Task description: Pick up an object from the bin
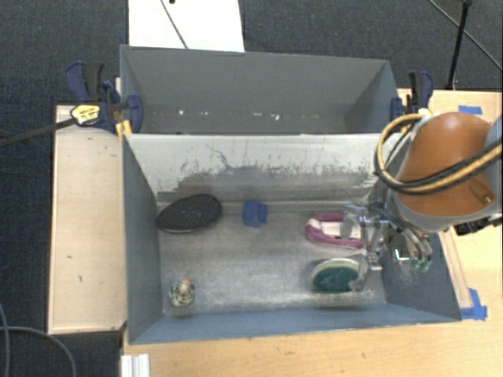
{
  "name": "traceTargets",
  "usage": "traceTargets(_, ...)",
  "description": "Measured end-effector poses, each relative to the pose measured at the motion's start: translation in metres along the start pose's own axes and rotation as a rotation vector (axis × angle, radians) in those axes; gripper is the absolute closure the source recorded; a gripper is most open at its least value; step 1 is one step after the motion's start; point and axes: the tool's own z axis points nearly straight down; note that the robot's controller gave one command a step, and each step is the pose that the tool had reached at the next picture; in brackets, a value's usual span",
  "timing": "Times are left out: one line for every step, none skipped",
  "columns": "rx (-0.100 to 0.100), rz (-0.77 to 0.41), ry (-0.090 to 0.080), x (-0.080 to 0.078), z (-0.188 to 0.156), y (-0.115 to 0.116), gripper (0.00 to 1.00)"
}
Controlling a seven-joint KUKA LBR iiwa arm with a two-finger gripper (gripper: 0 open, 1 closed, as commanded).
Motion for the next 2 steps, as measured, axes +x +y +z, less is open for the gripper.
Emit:
traceTargets(0.000, -0.173, -0.005, -0.0044, 0.1165, -0.0111, 0.00)
traceTargets(0.001, -0.177, -0.008, -0.0049, 0.1140, -0.0108, 1.00)
